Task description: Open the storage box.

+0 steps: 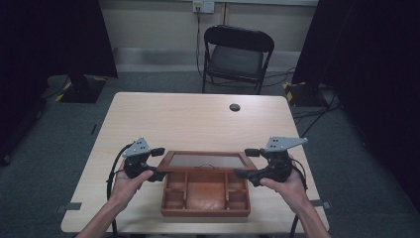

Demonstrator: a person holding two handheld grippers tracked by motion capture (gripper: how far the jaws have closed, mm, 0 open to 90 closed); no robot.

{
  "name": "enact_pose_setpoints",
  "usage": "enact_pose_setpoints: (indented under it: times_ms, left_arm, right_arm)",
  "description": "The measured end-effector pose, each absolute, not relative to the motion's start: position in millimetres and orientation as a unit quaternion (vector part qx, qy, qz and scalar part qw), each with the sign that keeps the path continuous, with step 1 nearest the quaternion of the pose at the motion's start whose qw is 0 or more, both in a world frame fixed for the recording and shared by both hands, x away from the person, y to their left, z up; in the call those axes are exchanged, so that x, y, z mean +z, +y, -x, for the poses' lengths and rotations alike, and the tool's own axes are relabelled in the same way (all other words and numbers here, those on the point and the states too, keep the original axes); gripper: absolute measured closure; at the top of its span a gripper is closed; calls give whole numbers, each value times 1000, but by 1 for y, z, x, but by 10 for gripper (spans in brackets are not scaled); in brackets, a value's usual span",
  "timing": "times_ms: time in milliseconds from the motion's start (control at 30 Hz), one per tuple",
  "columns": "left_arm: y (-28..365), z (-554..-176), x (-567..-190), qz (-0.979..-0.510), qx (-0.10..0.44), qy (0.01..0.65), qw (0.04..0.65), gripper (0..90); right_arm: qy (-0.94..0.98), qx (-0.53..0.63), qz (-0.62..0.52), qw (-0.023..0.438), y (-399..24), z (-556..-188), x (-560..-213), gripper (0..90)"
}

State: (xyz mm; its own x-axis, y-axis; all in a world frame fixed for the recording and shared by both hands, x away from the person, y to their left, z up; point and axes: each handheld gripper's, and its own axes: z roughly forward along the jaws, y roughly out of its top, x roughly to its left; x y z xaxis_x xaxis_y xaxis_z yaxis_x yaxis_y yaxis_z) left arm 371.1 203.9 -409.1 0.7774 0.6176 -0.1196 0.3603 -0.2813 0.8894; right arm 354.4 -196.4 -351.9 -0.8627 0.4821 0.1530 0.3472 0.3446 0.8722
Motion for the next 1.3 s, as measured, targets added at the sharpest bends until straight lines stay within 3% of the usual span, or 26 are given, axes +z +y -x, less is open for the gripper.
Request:
enact_pose_setpoints:
  times_ms: [533, 833, 1300]
  left_arm:
    - [203, -381, -397, -790, 122, 311, 515, 219]
    - [203, -389, -399, -777, 111, 325, 528, 240]
    - [202, -404, -398, -777, 111, 327, 527, 247]
  right_arm:
    - [808, 515, -273, 87, -205, -366, -357, 181]
    - [796, 531, -278, 85, -200, -382, -363, 306]
    - [778, 543, -300, 97, -202, -400, -370, 355]
